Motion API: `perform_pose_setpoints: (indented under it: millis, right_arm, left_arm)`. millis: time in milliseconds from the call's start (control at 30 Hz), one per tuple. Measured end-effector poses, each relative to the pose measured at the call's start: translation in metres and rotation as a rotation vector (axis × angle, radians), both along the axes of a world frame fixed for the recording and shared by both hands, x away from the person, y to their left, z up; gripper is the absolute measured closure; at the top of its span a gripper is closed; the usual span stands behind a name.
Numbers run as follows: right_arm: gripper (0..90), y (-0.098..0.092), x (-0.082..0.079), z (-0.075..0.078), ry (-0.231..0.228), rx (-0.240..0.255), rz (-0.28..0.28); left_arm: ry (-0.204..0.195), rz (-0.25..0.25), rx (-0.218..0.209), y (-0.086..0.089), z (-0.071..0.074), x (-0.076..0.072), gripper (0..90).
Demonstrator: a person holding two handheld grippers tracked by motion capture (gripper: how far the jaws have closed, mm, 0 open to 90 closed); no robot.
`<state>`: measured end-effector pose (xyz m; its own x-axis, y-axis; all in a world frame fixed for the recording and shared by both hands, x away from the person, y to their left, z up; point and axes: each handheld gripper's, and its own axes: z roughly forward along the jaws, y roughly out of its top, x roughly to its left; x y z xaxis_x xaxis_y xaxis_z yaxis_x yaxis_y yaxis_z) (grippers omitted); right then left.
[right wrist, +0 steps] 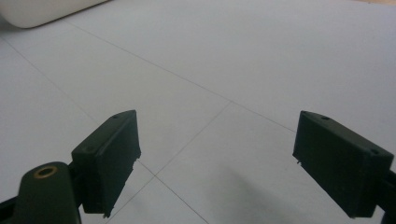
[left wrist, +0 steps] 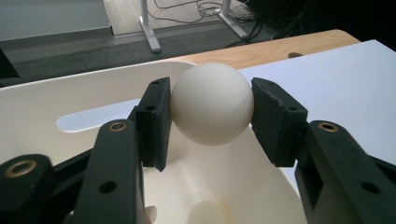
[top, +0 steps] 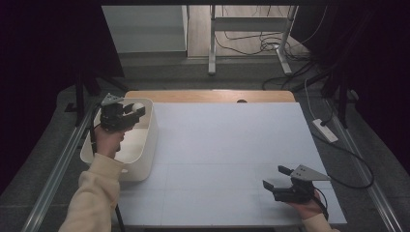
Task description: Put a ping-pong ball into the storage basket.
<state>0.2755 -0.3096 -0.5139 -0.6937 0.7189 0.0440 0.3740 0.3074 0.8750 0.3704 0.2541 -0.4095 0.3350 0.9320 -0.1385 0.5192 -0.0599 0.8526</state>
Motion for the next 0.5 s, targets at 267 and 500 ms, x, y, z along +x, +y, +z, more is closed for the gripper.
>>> perform_pose_setpoints:
  millis: [267,500]
  right_arm:
    - [14.4,0.0,0.0,-0.0001,0.0,-0.001,0.0]
    - [14.4,-0.0003,0.0,0.0,0.001,0.0,-0.001]
  left_arm:
    - [-0.003,0.001,0.0,0.0,0.0006,-0.0004,50.2]
    - [-0.011,0.001,-0.003,-0.0003,0.0019,-0.0018,50.0]
